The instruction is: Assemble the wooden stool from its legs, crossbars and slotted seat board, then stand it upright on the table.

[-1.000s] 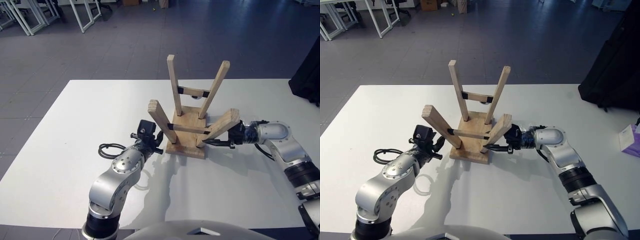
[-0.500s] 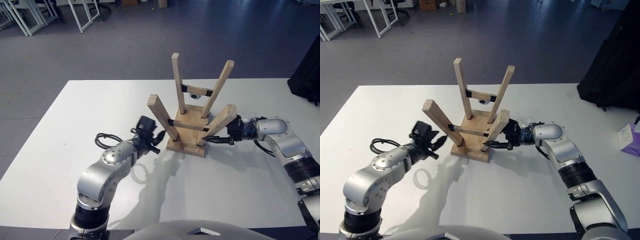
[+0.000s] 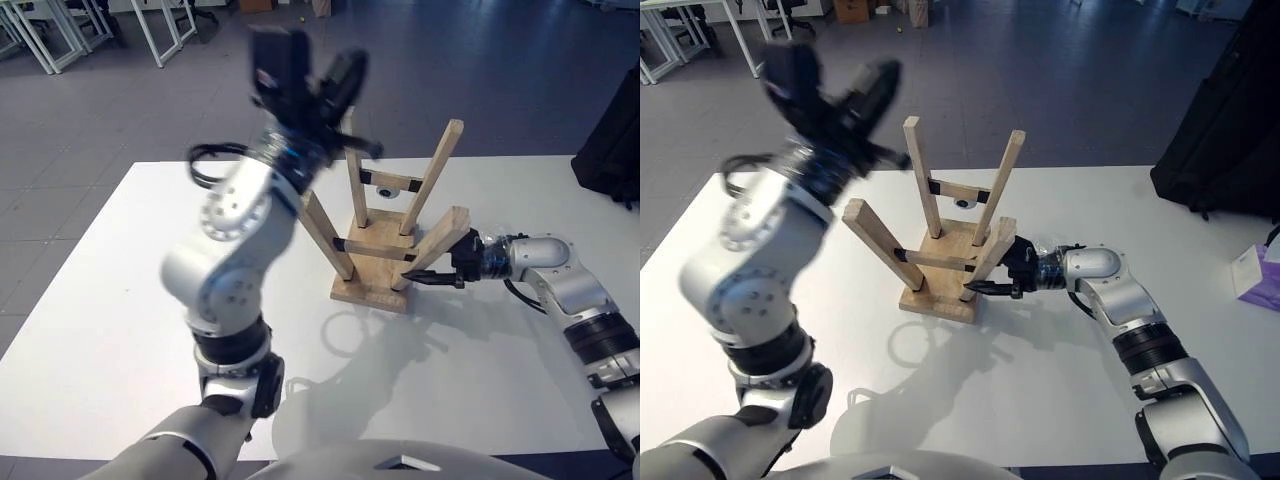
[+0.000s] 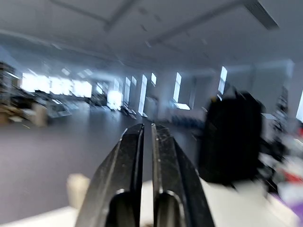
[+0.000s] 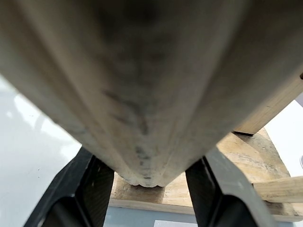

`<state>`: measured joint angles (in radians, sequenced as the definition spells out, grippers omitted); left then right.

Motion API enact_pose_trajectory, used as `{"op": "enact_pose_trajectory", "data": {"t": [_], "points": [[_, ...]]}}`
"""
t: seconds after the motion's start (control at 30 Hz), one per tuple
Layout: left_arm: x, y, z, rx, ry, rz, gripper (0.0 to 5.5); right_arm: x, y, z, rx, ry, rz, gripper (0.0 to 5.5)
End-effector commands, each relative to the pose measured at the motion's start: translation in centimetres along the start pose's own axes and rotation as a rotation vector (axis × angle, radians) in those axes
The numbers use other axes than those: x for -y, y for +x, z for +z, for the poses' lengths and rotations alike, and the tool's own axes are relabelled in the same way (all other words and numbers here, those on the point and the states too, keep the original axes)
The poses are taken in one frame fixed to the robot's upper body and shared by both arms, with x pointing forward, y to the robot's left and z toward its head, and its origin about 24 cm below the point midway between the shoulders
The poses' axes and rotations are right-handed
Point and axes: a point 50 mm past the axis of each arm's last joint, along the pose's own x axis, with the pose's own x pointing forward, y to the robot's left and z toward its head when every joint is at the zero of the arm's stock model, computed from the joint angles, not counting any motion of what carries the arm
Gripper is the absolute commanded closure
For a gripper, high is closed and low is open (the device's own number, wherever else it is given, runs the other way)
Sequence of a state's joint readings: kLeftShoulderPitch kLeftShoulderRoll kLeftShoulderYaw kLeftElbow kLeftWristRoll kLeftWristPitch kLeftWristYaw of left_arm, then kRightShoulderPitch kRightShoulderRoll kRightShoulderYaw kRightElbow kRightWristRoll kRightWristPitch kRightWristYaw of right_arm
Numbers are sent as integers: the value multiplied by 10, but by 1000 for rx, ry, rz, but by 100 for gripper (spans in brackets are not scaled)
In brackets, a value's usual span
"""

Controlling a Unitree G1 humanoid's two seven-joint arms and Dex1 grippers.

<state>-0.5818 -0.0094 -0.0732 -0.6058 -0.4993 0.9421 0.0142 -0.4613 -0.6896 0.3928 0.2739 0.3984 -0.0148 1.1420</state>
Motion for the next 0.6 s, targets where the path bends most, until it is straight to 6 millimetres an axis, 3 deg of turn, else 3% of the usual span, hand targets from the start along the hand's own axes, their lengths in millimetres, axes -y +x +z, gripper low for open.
{"op": "enact_pose_trajectory", "data": {"t": [0.03, 0.17, 0.23, 0.33, 0.4, 0.43, 0.5, 0.6], "points": [[21, 5, -54, -221, 110, 6, 538, -50, 10, -84, -395, 273, 134, 347], [30, 14, -29, 26, 114, 36, 538, -49, 11, -84, -401, 265, 146, 347], [24, 14, -33, 19, 128, 117, 538, -49, 10, -84, -404, 263, 152, 347], [12, -3, -106, -465, 136, 179, 538, -50, 9, -84, -409, 263, 162, 347], [14, -31, -156, -770, -22, 188, 538, -51, 8, -84, -413, 260, 171, 347], [17, -43, -172, -874, -74, 192, 538, -50, 8, -84, -414, 257, 176, 347], [19, -54, -186, -961, -148, 193, 538, -49, 8, -83, -416, 252, 179, 347], [19, -49, -185, -945, -158, 193, 538, -48, 8, -82, -417, 249, 174, 347]]}}
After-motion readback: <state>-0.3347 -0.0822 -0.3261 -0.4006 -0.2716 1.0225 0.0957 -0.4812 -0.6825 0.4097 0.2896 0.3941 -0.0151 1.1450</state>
